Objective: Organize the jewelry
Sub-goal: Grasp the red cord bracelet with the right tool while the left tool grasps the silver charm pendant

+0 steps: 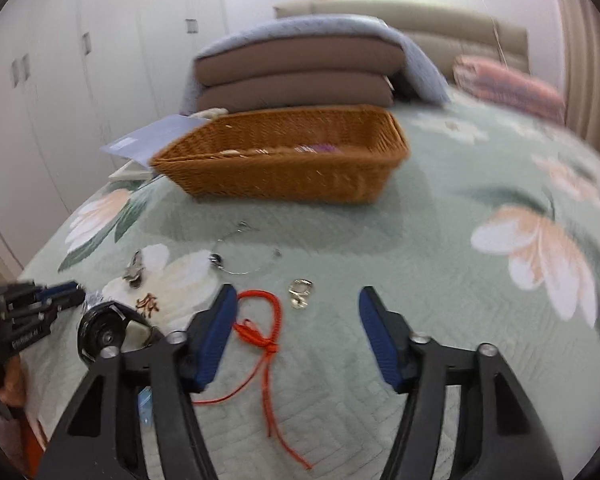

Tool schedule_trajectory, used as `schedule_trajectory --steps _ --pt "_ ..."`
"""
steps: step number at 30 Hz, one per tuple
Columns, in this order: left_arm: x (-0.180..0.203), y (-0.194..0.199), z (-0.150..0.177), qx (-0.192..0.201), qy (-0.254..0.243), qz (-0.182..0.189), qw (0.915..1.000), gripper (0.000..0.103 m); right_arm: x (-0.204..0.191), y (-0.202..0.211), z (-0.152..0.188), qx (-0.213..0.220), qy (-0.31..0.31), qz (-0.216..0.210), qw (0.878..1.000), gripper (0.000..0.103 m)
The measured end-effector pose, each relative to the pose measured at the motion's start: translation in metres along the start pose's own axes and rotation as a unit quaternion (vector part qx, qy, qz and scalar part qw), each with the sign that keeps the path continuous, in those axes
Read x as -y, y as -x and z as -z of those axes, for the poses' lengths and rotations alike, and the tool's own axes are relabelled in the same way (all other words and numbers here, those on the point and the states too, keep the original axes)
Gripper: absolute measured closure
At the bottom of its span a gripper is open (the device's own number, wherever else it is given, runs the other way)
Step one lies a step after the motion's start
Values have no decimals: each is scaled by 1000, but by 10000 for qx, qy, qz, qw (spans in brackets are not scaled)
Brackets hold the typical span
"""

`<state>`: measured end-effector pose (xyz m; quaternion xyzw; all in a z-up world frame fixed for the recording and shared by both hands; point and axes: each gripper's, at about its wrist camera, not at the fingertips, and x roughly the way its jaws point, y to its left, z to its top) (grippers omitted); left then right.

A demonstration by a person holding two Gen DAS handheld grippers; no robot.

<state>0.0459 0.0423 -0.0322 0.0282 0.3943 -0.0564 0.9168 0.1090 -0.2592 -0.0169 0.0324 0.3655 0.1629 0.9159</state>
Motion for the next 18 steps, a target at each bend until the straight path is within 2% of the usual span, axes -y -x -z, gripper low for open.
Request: schedule_trajectory --steps 1,4,6,7,10,14,18 --pt "-1 0 0 0 15 21 10000 88 6 -1 -1 -41 -155 -125 9998 49" --pt "-6 -1 0 -5 125 174 9998 88 25 -2 -1 -77 -619 -485 9969 49" --pt "-7 -1 0 -7 146 206 9997 88 26 -5 -1 -158 -653 -585 9960 50" --pt "-6 -2 0 -5 137 200 9997 88 23 -6 0 -209 -583 -595 9963 54" --pt "-4 -1 0 8 99 155 9998 88 1 -10 2 -387 -103 -426 9983 68" --pt "-4 -1 0 10 100 155 9998 88 -15 -22 5 -614 258 -25 9978 71" --pt "-4 -1 0 8 100 150 9998 88 -17 -32 3 -767 344 65 9964 73"
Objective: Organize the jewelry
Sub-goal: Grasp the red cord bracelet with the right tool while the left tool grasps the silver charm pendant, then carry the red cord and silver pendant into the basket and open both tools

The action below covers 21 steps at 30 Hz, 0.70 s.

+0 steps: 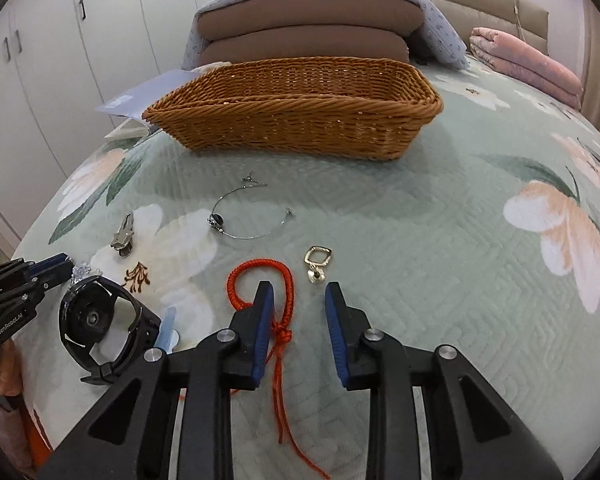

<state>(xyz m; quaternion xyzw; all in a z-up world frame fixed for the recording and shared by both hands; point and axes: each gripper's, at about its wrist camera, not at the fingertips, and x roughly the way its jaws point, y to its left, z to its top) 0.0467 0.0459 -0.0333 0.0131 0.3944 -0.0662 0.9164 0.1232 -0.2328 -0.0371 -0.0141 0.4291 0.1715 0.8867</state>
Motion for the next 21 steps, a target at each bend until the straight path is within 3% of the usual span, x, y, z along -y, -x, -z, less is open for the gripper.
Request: schedule_trajectory --steps 5,7,9,13,21 --pt "7 1 2 -1 -109 -115 9999 89 -22 -9 -1 -48 504 381 9980 75" --pt "8 1 2 12 -137 -149 9998 90 -27 -10 0 -34 640 381 9972 93" --pt "8 1 2 23 -148 -160 9998 90 -29 -9 1 -15 695 318 9971 96" --pt "8 3 2 49 -171 -82 9998 99 -27 -4 3 61 651 203 9977 97" --pt "6 11 2 252 -68 -20 9997 99 -19 10 3 311 430 21 9986 97"
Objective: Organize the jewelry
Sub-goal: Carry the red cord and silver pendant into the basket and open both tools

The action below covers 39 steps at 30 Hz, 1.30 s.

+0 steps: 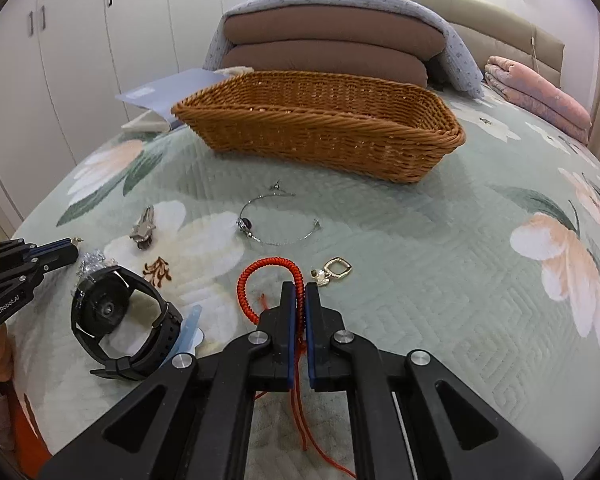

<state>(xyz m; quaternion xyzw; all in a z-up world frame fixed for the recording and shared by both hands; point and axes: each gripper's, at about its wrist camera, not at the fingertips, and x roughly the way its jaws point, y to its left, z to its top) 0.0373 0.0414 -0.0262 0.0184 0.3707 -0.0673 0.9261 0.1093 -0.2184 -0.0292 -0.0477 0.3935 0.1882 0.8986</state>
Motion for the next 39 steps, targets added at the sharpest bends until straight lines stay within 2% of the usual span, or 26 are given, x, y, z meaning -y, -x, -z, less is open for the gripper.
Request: schedule_trajectory --steps 9,12,16,21,27,32,36,39 --pt "5 25 -12 529 63 195 9984 99 9 25 -6 476 -232 -280 9982 97" --pt "11 33 -23 653 35 309 9974 99 14 35 -13 604 -343 -163 9975 97" --pt "24 39 -52 852 -112 359 9957 99 27 54 -30 892 -554 -99 9944 97" --pt "44 42 -101 1172 -230 575 9912 99 47 68 -68 1221 -723 102 9898 97" --pt "64 7 -164 1187 -260 887 9886 99 70 51 -121 1463 -948 149 9846 97" --pt "68 -37 -205 1053 -107 1275 9862 99 87 11 -154 1424 -1111 176 9834 97" --pt "69 -81 -218 793 52 1405 9869 99 98 -26 -160 1159 -1197 206 9858 97" --pt "67 -107 -211 603 140 1434 9877 99 106 -47 -151 941 -1247 236 9874 97"
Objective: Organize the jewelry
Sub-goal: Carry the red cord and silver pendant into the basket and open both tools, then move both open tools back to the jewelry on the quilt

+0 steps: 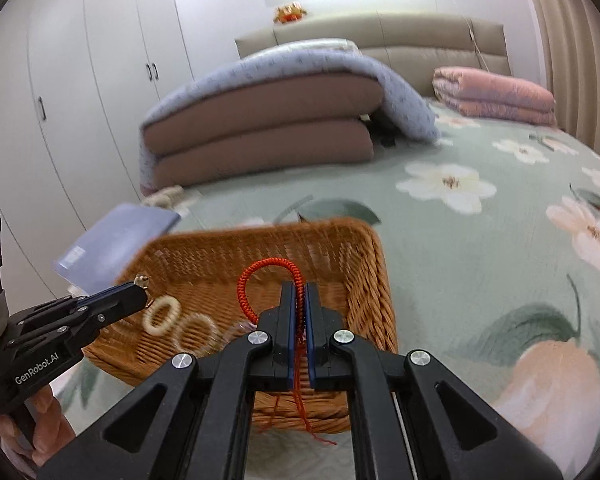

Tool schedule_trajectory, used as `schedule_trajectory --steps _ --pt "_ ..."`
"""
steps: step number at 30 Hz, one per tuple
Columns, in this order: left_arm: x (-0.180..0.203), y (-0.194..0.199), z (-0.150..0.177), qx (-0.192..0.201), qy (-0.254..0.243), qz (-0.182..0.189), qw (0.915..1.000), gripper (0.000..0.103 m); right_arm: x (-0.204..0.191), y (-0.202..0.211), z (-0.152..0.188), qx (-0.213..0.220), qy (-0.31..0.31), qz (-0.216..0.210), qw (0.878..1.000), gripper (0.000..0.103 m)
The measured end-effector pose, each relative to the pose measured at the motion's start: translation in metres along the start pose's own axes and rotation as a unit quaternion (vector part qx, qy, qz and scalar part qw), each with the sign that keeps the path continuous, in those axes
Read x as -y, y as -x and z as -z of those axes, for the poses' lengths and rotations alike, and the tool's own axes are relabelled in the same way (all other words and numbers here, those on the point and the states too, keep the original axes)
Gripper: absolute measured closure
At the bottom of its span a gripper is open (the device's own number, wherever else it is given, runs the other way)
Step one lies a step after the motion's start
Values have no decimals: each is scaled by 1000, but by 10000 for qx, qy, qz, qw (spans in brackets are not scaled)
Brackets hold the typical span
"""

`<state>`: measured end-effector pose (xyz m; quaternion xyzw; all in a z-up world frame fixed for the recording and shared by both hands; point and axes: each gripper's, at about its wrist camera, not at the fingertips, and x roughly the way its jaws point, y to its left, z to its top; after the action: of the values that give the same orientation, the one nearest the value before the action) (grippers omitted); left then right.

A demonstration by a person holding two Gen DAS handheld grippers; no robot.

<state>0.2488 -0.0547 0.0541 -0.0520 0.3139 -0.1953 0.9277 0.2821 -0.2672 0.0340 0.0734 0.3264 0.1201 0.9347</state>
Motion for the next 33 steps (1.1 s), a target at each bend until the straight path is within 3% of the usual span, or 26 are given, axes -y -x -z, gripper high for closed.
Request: schedule_trajectory --steps 4,9,11,12,13,14,15,16,17,23,26,28,33 --pt "-6 -16 11 -213 -33 -206 9996 99 10 -16 8 -214 -184 -17 9996 97" --pt "-11 -10 11 -153 106 -87 9998 98 16 -18 11 -244 -242 25 9994 96" --pt "-13 -8 12 -177 148 5 9997 92 16 -15 12 -217 -230 17 9995 96" --pt "-14 -8 13 -192 175 5 9997 82 15 -14 12 -195 -213 37 9996 94" --pt "-14 -8 13 -187 205 13 9996 66 15 -13 13 -182 -198 69 9996 87" --pt "-15 -8 13 -168 229 14 9996 58 14 -12 14 -171 -193 88 9996 81" --pt "-16 -5 14 -102 261 17 9996 51 13 -10 14 -141 -185 92 9997 63" --pt "-17 -2 14 -49 278 36 9996 51 13 -6 16 -64 -170 83 9998 50" --pt "-16 2 14 4 287 84 9996 51 11 -2 16 11 -148 86 9999 47" --pt "-15 24 13 404 299 88 9987 47 -9 22 17 558 284 218 9978 46" --pt "-17 32 15 611 381 18 9974 47 -7 37 17 900 252 398 9948 40" --pt "-23 40 17 803 590 -161 9949 47 -4 47 19 1102 162 524 9924 33" --pt "-21 61 24 1070 561 -491 9915 47 1 74 19 1562 -68 430 9868 33"
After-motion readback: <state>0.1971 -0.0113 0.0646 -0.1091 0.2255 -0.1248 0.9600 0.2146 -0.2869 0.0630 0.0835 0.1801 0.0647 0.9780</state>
